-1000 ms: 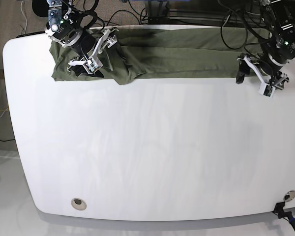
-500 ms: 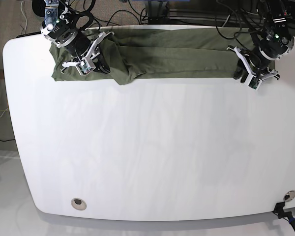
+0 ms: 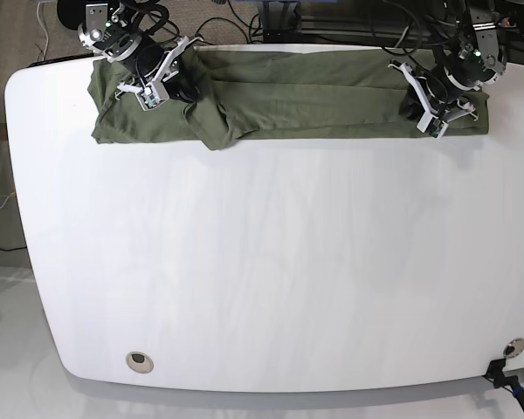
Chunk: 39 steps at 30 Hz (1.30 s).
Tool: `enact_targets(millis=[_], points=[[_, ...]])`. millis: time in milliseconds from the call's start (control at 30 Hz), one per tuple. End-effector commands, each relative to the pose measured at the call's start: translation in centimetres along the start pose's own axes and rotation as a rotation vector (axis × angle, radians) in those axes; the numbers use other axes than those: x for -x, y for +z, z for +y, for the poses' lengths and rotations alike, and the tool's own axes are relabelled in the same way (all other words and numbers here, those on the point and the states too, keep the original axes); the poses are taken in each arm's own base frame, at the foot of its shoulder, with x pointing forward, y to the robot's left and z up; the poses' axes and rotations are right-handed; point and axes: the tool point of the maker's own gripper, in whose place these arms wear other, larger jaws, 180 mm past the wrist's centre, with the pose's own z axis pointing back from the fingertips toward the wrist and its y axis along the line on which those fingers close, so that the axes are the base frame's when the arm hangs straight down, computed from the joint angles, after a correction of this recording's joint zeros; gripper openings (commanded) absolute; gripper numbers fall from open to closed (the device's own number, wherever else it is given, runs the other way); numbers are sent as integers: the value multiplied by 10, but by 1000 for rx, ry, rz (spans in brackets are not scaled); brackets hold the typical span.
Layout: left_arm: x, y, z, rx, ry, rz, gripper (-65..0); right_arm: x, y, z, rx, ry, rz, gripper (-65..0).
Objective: Fold the T-shirt properly
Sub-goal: 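Pull the folded strip away from the robot with both grippers to flatten it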
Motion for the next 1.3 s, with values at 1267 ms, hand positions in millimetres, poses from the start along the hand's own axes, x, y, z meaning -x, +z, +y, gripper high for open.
enact_targets(millis=[1267], points=[[-46, -49, 70, -18, 62, -78, -585, -21, -56, -76, 38, -46, -79, -650]])
